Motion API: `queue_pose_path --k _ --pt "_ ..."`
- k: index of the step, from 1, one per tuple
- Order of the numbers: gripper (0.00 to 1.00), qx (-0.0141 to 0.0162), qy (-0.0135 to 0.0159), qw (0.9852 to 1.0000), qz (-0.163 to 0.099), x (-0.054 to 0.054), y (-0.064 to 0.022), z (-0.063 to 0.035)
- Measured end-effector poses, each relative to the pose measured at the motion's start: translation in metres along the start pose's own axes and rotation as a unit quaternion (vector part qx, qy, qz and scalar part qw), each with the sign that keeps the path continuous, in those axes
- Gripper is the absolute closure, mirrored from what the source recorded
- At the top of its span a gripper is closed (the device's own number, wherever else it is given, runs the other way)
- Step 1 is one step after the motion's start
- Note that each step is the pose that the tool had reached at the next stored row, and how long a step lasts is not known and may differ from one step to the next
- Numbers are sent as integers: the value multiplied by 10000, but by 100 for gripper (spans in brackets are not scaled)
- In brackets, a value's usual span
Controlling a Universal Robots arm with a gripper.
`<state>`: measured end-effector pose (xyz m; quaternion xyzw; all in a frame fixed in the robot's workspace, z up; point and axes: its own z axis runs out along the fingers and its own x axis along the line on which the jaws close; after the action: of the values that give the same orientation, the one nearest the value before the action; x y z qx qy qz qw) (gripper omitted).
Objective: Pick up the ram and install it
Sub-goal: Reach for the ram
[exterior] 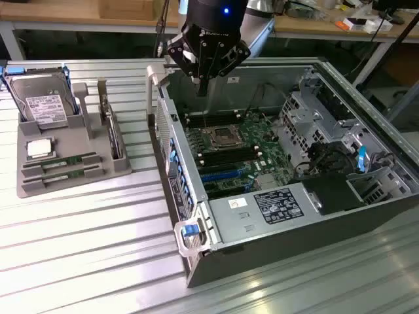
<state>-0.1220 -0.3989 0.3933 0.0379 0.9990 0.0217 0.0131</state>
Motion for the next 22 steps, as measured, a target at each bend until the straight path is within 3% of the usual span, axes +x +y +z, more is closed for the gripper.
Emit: queue_pose_path --k 1,3,11,22 --pt "90 0 0 10000 0 86 -6 -2" --pt "90 0 0 10000 0 133 -10 -4" --pt "90 0 0 10000 0 193 -14 -5" --pt "90 0 0 10000 0 389 -29 -11"
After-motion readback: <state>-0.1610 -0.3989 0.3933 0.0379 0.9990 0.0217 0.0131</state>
